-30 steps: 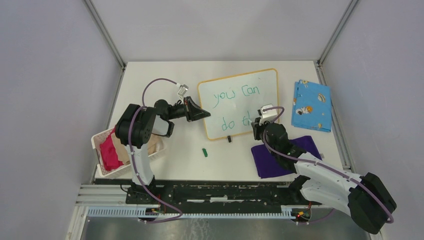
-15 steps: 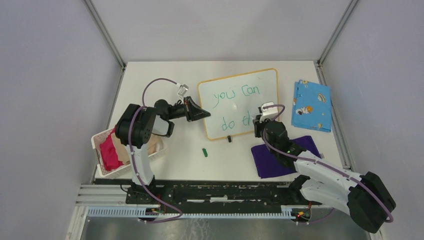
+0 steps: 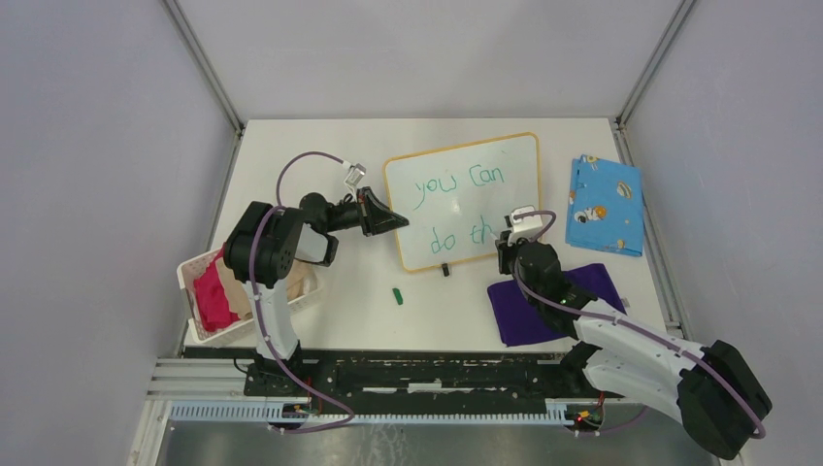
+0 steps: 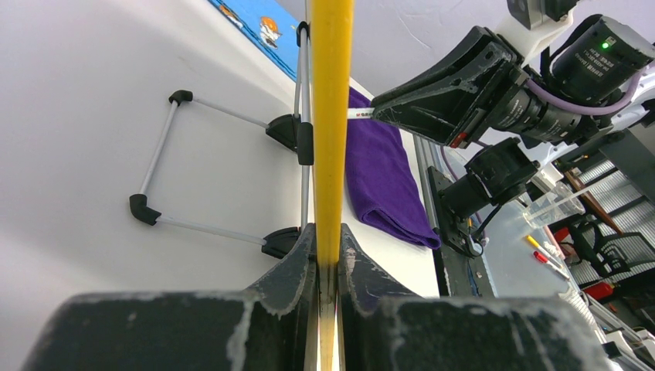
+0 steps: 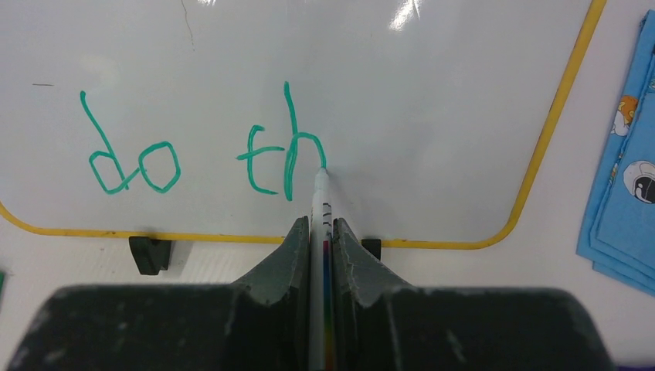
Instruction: Write a sentence on the whiteboard
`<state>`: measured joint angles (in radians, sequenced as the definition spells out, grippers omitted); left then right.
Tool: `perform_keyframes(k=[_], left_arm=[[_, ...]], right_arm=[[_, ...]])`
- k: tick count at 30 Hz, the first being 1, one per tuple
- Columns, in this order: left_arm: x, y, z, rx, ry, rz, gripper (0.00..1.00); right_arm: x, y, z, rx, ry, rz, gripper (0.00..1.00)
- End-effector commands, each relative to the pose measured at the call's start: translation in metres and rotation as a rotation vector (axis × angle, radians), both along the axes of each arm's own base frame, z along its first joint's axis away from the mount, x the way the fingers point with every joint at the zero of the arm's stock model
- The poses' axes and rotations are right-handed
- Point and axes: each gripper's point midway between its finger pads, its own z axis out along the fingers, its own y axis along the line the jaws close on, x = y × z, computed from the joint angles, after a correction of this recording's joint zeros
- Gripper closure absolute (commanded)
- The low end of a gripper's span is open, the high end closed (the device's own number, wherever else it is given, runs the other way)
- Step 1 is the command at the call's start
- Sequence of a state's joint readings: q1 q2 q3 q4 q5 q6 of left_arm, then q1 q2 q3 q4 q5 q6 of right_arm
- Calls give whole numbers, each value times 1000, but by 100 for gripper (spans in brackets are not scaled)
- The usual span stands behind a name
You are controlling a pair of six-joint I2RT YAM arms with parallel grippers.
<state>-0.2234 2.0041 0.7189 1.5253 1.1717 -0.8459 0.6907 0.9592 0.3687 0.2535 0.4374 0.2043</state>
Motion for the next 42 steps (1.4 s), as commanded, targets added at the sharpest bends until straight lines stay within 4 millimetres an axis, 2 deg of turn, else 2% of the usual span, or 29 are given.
perform_keyframes(k=[1,10,19,24,31,42], left_arm=[[-11,-7,-5,10,-9,-70,98],[-11,-7,-6,11,-6,-70,98],[-10,-7,-6,10,-5,-69,98],[-10,-7,-6,10,-5,-69,98],[-10,-7,-6,9,-6,-68,98],[-9,-7,-5,9,-6,-69,98]], right_arm=[[-5,-3,-10,-3,13,9,100],[-7,-7,-8,-2,10,-3,100],[2,-7,39,50,-82,-27,100],[9,-6,55,58,-117,-46,100],[15,-4,54,58,-114,-51,100],[14,-7,34,36,-79,-57,100]])
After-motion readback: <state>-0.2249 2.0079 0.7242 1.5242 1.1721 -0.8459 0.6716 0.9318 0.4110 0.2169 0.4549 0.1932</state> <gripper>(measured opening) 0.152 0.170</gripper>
